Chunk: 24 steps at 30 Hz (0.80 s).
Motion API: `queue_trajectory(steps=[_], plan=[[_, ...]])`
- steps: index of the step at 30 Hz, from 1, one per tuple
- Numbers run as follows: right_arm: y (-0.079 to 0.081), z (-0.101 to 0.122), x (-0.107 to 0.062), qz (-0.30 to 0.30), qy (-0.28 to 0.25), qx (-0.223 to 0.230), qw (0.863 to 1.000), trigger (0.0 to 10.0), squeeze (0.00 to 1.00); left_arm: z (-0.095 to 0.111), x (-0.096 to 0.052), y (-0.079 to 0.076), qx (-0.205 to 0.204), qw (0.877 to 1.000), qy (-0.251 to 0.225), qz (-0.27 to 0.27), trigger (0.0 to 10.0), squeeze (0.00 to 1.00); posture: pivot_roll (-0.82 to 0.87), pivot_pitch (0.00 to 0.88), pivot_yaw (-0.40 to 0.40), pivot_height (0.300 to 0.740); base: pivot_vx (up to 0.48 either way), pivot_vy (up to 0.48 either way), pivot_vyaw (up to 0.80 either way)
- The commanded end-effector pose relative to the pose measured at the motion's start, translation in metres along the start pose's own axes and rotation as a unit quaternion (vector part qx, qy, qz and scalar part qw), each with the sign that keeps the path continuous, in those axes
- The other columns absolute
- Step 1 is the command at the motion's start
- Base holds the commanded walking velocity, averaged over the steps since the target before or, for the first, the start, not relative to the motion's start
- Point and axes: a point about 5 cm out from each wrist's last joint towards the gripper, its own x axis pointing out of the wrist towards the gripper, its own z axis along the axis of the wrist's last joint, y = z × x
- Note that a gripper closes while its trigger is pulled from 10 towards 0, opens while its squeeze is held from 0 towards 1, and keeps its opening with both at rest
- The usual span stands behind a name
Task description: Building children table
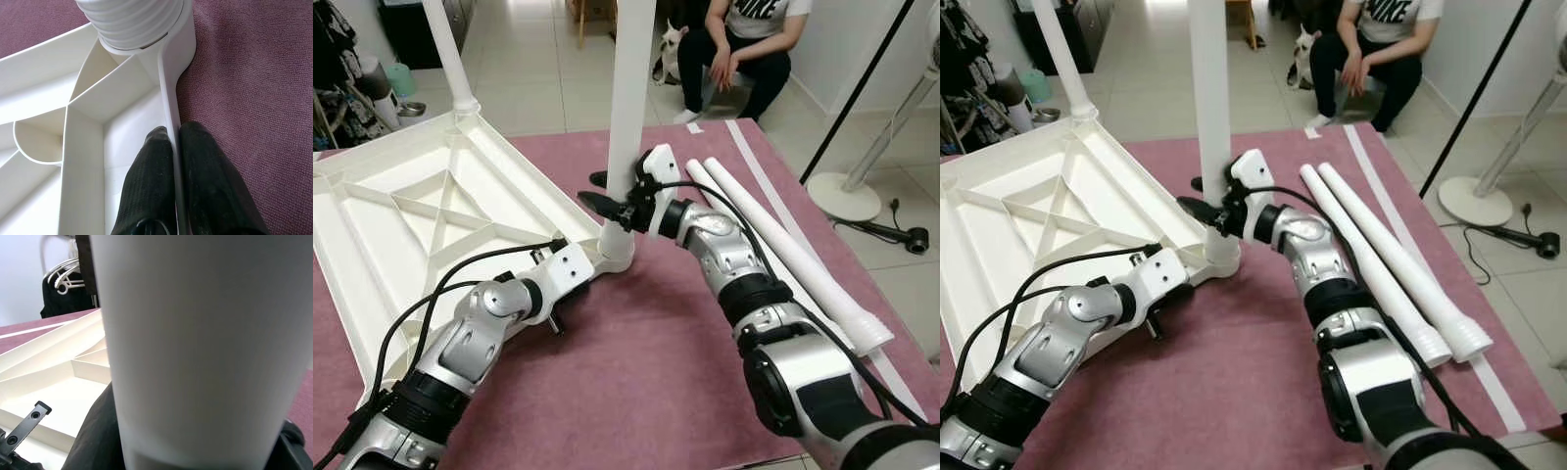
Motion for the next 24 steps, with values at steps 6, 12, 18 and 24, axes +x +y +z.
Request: queue_trajectory(steps=[6,12,18,24], plan=[[0.014,-0.027,0.000,0.037,0.049,0.040,0.997,10.0,0.00,-0.001,-0.001,0.000,0.014,1.000,0.005,0.023,0.0,0.00,0.15,0.000,0.041,0.740,0.000,0.000,0.00],[0.009,-0.031,-0.010,0.062,0.058,0.078,0.993,10.0,0.00,-0.002,-0.002,0.000,0.013,1.000,0.007,0.024,0.0,0.00,0.15,0.000,0.043,0.740,0.000,0.000,0.00],[-0.001,-0.028,-0.021,0.054,0.039,0.130,0.989,10.0,0.00,-0.003,-0.002,0.000,0.013,1.000,0.008,0.024,0.0,0.00,0.14,0.000,0.047,0.740,0.000,0.000,0.00],[-0.002,-0.030,-0.023,0.050,0.055,0.101,0.992,10.0,0.00,-0.001,0.000,0.000,0.015,1.000,0.005,0.021,0.0,0.00,0.13,0.000,0.054,0.740,0.000,0.000,0.00]])
